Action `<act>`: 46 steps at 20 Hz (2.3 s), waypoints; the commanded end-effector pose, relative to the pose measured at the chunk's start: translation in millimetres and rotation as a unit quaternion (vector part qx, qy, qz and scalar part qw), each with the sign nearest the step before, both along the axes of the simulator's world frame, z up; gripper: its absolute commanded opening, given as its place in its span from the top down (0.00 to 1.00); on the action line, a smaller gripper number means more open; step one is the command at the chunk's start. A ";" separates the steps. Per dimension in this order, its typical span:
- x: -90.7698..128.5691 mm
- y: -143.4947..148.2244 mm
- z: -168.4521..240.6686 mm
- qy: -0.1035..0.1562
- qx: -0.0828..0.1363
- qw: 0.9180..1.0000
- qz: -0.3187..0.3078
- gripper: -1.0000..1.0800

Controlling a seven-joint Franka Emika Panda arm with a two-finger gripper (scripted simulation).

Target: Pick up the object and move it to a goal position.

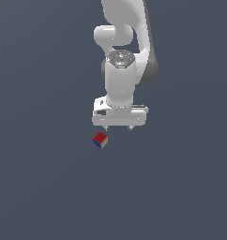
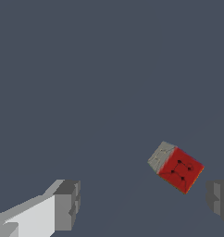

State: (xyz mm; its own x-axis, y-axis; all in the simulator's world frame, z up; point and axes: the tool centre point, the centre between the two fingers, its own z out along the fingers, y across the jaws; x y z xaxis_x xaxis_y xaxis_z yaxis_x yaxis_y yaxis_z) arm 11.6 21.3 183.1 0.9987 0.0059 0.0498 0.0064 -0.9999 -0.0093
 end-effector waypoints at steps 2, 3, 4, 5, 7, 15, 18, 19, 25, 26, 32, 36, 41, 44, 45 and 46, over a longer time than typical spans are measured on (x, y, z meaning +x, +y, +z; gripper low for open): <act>0.2 -0.5 0.4 0.000 0.000 1.000 0.000 0.04; 0.8 -2.0 1.4 -0.002 0.000 1.000 -0.001 0.04; 1.7 -4.5 3.2 -0.004 0.000 1.000 -0.003 0.04; 3.0 -7.9 5.8 -0.007 0.000 1.000 -0.006 0.04; 6.2 -16.6 12.5 -0.016 0.001 1.000 -0.011 0.04; 8.0 -23.4 15.7 -0.021 0.001 1.000 -0.019 0.04; 6.9 -26.8 10.1 -0.019 0.002 0.999 -0.034 0.04; 6.4 -28.2 7.4 -0.018 0.003 0.999 -0.041 0.04; 0.9 -40.5 -15.7 -0.008 0.006 0.995 -0.099 0.04; -0.4 -43.3 -20.7 -0.006 0.006 0.994 -0.112 0.04; -11.6 -63.3 -56.1 0.009 0.008 0.979 -0.203 0.04; -19.1 -74.9 -75.5 0.016 0.007 0.967 -0.254 0.04; -26.2 -84.9 -91.6 0.022 0.005 0.955 -0.297 0.04; -28.8 -88.3 -97.2 0.024 0.004 0.950 -0.312 0.04; -29.3 -89.1 -98.3 0.025 0.004 0.949 -0.315 0.04; -29.7 -89.6 -99.2 0.025 0.004 0.948 -0.317 0.04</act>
